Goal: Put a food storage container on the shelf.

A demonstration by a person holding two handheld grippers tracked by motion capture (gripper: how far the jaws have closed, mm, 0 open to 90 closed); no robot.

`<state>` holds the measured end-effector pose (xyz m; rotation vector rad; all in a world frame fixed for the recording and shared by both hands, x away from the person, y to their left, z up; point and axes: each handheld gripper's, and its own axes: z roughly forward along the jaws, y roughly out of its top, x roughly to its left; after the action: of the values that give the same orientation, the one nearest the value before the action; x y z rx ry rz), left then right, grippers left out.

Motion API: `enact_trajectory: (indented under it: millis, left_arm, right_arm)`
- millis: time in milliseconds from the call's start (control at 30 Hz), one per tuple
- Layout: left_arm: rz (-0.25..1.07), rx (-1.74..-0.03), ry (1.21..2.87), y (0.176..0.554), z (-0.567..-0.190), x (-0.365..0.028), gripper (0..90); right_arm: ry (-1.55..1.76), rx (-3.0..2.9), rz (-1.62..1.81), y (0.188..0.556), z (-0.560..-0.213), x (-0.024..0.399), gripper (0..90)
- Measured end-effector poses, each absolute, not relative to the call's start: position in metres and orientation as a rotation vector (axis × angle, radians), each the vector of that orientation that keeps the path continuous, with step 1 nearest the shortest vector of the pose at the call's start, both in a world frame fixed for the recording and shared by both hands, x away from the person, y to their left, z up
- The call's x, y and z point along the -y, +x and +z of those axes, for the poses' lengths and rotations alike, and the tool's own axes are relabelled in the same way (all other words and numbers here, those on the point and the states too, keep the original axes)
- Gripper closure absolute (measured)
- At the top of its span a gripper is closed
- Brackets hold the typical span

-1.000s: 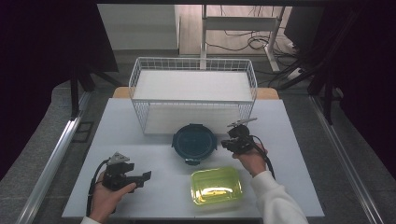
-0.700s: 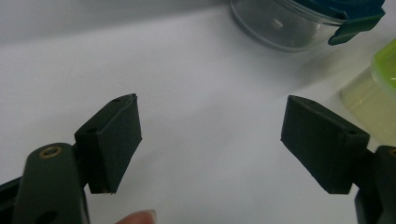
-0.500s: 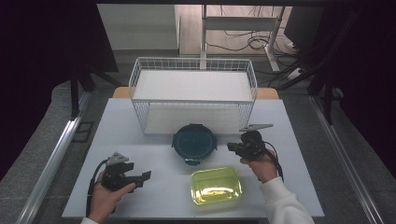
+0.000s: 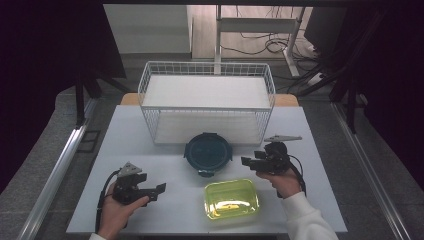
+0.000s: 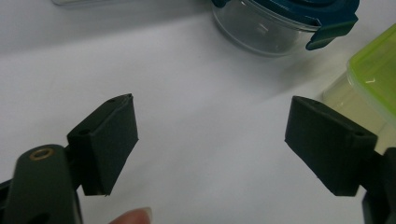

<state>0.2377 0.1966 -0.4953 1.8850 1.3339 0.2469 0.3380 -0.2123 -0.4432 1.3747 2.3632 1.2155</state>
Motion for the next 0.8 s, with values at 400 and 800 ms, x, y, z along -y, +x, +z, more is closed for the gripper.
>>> enact_trajectory:
  millis: [400, 800]
  left_arm:
    - [0.202, -1.235, 1.883, 0.257, -0.482, -0.177, 11.4]
    - [0.158, -1.23, 1.869, 0.285, -0.479, -0.172, 19.2]
  right_arm:
    - [1.402, -2.436, 1.246, 0.341, -0.449, 0.206, 22.4]
    - [1.434, -2.455, 1.259, 0.352, -0.454, 0.192, 21.2]
